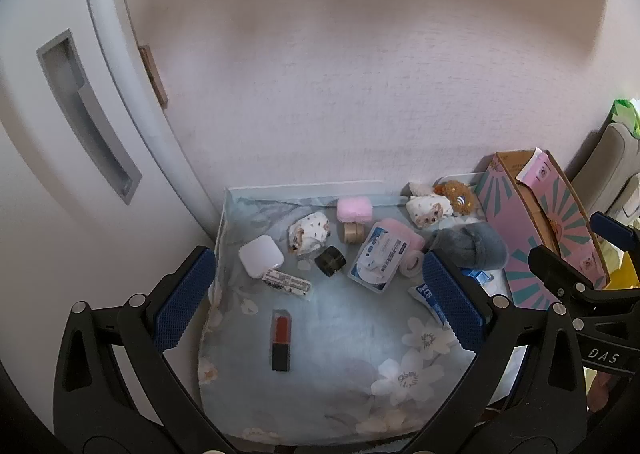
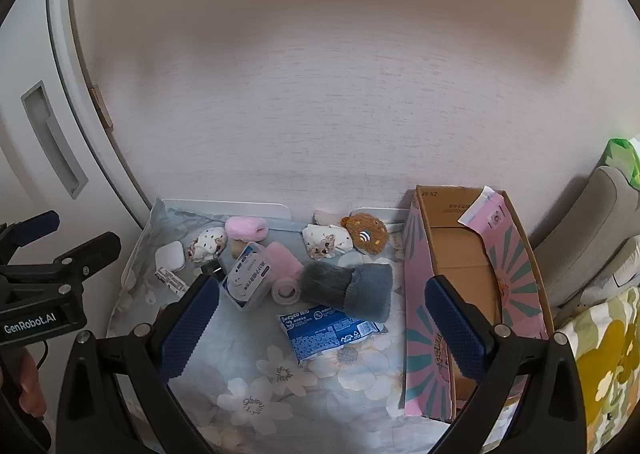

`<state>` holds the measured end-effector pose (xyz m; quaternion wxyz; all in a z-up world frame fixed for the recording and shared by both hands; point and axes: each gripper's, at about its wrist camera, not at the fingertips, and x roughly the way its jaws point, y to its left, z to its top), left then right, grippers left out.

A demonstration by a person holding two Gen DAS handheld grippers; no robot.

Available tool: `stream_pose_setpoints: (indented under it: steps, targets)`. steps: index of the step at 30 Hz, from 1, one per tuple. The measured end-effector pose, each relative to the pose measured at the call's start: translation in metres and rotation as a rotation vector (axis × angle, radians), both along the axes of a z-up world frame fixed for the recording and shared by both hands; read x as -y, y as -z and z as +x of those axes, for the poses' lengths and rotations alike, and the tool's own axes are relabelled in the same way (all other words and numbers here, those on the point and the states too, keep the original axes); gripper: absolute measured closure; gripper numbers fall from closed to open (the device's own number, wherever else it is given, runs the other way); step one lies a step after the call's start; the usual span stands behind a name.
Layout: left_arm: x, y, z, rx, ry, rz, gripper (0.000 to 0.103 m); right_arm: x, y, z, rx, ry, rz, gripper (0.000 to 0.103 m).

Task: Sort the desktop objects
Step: 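Move the left tool toward the lipstick while the right tool approaches the grey hat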

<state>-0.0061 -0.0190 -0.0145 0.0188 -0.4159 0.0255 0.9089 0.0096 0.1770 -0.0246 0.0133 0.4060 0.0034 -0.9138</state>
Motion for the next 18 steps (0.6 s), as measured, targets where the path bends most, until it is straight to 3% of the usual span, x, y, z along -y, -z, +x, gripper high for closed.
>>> stream_pose_setpoints:
  steps: [12, 18]
  targets:
    - [0.012, 0.006, 0.003, 0.012, -0.027, 0.014, 0.000, 0.003, 0.002, -0.003, 0.004, -0.023, -0.005, 0.000]
    - [0.044, 0.011, 0.006, 0.012, -0.081, 0.008, 0.000, -0.011, 0.005, -0.007, -0.007, -0.049, -0.008, 0.000]
